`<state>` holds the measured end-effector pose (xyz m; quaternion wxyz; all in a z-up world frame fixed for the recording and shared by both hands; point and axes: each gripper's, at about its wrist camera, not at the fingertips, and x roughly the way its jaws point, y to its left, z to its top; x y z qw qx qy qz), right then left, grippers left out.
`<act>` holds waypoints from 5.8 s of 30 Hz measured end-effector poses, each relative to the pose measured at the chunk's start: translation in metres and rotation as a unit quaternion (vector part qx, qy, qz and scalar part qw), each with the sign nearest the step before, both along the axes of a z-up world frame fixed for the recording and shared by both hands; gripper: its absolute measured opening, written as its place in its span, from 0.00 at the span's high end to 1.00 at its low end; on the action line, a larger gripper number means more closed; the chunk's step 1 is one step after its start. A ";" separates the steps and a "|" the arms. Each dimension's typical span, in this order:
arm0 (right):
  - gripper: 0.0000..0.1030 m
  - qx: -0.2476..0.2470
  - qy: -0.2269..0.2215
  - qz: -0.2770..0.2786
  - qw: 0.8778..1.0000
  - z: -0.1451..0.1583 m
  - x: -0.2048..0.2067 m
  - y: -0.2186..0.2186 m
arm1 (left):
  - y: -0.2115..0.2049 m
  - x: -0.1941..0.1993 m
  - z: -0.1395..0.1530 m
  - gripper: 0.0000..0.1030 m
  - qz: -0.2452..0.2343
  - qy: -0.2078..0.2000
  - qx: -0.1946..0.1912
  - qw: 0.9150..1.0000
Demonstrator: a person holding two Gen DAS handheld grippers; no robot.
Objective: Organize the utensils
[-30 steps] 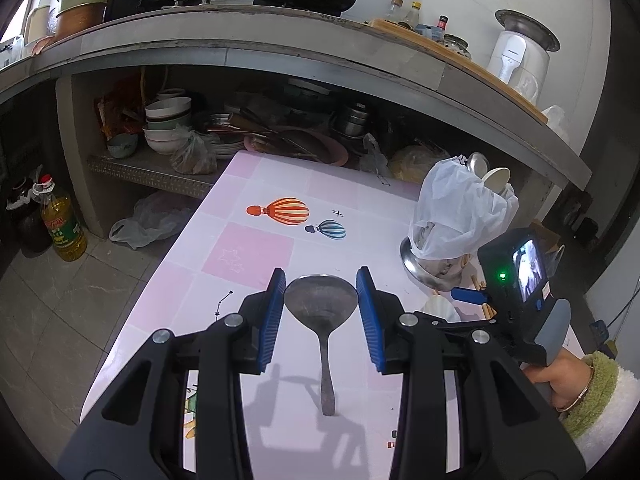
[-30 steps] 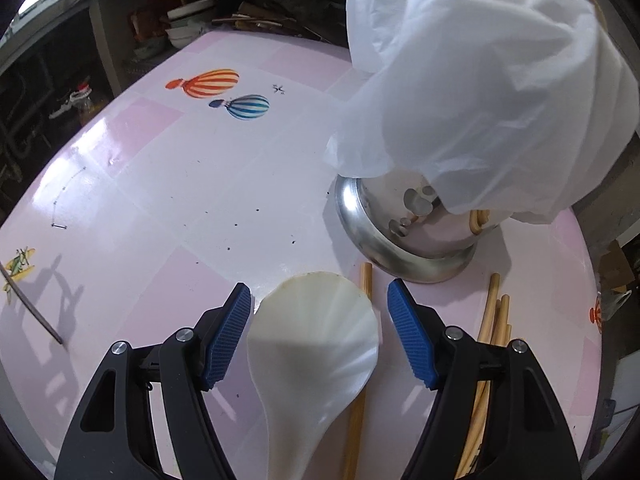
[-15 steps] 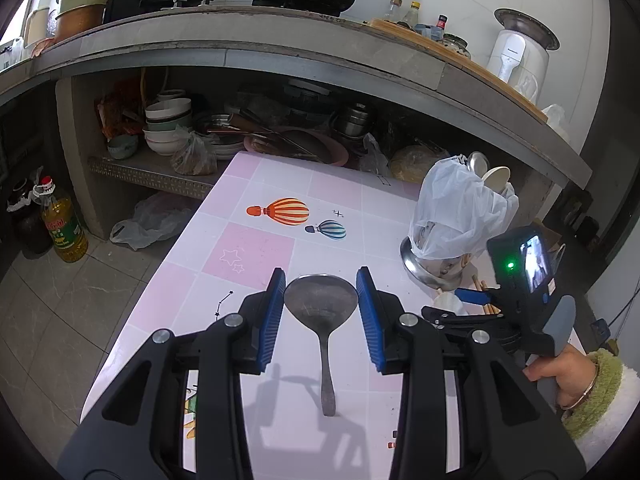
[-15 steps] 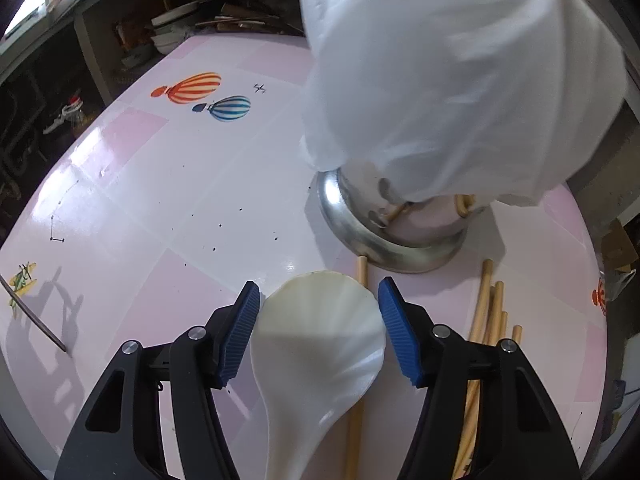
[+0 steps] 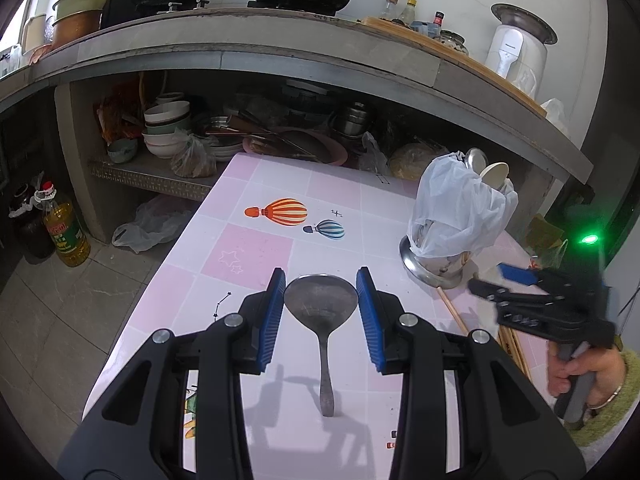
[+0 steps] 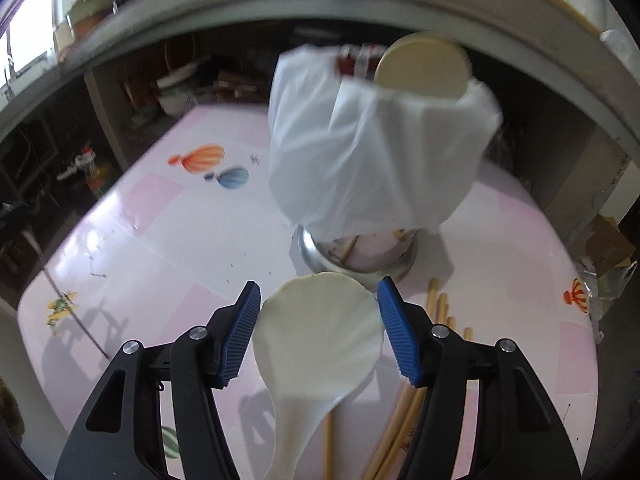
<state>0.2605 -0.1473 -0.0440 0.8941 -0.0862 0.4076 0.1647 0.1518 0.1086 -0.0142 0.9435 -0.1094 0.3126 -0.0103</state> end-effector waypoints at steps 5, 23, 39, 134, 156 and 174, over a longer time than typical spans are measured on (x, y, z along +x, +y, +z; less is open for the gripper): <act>0.43 0.027 -0.037 -0.002 0.999 0.027 -0.021 -0.018 | -0.007 0.000 0.002 0.66 -0.004 0.001 0.009 1.000; 0.43 0.132 -0.088 -0.030 0.987 0.064 -0.074 -0.079 | -0.031 0.004 0.045 0.67 -0.024 -0.022 0.031 0.999; 0.44 0.186 -0.076 -0.054 0.978 0.060 -0.079 -0.118 | -0.105 0.088 0.180 0.72 -0.121 -0.137 0.004 0.983; 0.44 0.208 -0.040 -0.055 0.976 0.048 -0.071 -0.121 | -0.101 0.070 0.009 0.66 -0.174 -0.014 0.127 0.977; 0.44 0.216 -0.043 -0.053 0.974 0.049 -0.079 -0.123 | -0.124 0.095 0.212 0.67 -0.168 -0.191 0.064 0.965; 0.44 0.227 -0.041 -0.075 0.970 0.048 -0.074 -0.149 | -0.170 0.202 0.158 0.67 -0.182 -0.125 0.009 0.975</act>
